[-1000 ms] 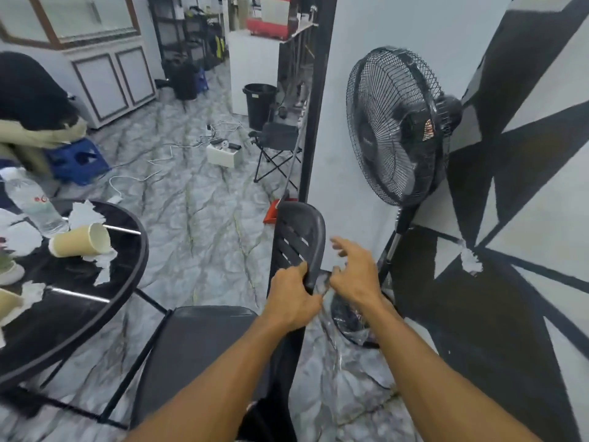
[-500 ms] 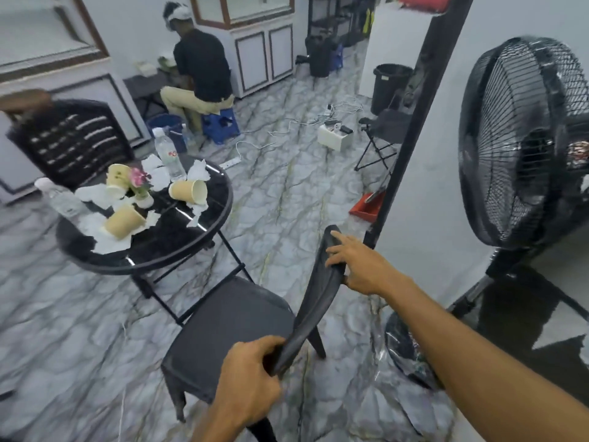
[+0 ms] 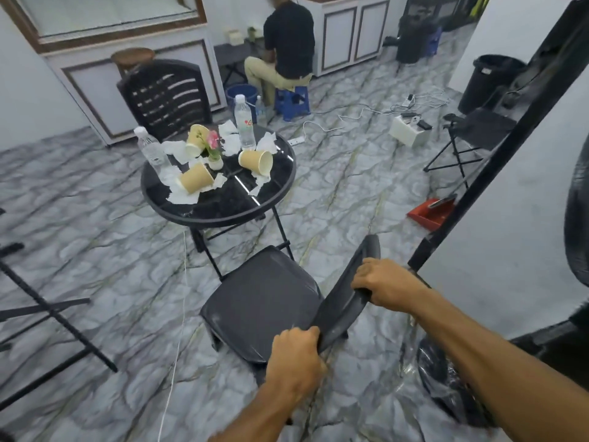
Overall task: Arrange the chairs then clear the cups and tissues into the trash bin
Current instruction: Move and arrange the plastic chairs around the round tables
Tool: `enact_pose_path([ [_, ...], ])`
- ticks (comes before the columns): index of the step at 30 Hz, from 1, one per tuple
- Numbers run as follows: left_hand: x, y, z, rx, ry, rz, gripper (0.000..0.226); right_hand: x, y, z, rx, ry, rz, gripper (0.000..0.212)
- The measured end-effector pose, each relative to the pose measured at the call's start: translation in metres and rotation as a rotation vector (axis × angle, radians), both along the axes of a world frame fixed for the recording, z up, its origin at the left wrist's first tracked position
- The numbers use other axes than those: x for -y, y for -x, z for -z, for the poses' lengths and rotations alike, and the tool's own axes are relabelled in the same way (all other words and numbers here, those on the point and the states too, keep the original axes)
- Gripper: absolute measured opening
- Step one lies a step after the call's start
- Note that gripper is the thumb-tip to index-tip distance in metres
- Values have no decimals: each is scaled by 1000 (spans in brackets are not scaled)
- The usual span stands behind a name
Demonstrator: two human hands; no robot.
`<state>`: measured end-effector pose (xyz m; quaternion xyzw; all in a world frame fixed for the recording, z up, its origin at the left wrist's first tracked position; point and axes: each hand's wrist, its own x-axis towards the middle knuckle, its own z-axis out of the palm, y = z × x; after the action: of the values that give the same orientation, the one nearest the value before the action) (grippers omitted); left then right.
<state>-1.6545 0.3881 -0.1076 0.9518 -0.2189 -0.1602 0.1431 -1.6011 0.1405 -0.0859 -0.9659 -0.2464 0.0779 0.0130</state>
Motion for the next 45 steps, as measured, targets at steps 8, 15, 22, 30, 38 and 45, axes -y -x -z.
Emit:
enact_pose_path([
  [8,20,-19,4,57,33,206,12,37,31,9,93,-6,164,31],
  [15,29,-49,10,131,38,152,10,38,2,12,-27,9,359,18],
  [22,36,-59,13,140,49,126,6,44,-12,15,-28,-51,411,25],
  [30,37,-65,10,131,45,67,7,36,-19,16,-4,-145,462,20],
  [38,38,-65,11,117,74,46,8,37,-18,17,4,-190,482,19],
  [45,34,-67,9,35,159,35,7,30,-9,14,3,-207,468,17],
])
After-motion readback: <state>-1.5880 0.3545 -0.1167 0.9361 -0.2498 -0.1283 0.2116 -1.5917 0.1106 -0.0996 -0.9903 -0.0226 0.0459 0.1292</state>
